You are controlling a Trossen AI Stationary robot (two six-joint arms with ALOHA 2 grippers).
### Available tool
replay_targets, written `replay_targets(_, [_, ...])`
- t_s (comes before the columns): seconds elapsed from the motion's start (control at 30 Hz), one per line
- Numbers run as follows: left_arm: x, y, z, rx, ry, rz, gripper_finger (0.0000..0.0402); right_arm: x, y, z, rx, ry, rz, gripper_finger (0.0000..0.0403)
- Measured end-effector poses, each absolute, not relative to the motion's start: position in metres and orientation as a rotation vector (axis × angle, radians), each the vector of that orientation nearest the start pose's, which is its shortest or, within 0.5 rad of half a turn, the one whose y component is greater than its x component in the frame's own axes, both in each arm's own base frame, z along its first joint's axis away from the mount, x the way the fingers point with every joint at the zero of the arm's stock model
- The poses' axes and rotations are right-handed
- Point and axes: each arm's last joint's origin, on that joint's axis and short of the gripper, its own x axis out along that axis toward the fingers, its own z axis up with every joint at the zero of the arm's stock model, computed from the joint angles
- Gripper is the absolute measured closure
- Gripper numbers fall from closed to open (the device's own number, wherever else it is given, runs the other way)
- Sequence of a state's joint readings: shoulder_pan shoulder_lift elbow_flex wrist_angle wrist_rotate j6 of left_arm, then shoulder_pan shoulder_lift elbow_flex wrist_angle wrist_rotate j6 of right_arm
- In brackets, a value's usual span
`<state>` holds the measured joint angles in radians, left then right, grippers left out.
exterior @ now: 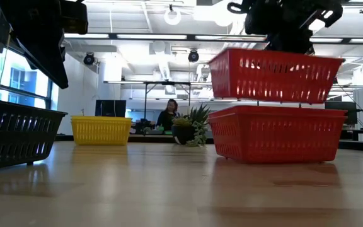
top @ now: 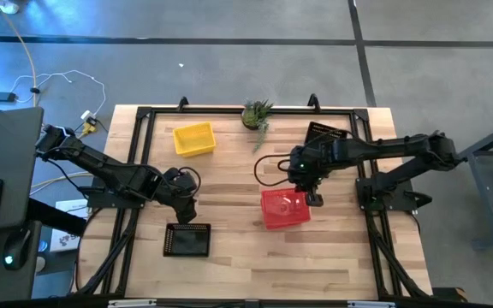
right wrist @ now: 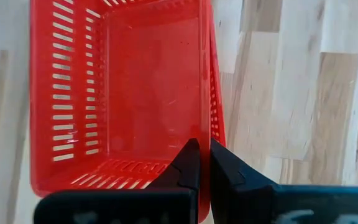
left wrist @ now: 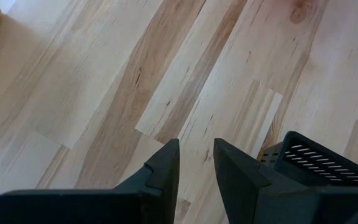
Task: Stack baskets by color
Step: Stack the bottom red bin on top of the top red bin on the table
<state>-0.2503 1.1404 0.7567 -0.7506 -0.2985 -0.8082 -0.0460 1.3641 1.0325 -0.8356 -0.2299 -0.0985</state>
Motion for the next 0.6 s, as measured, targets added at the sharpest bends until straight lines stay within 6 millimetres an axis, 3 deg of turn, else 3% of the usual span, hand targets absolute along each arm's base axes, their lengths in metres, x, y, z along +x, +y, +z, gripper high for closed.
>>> replay_targets(0.6, [0.196, -0.041, 0.221, -0.419, 0.991, 0.470, 0.0316, 0.265, -0.006, 0.230, 0.068, 1.243, 0.219, 0.0396])
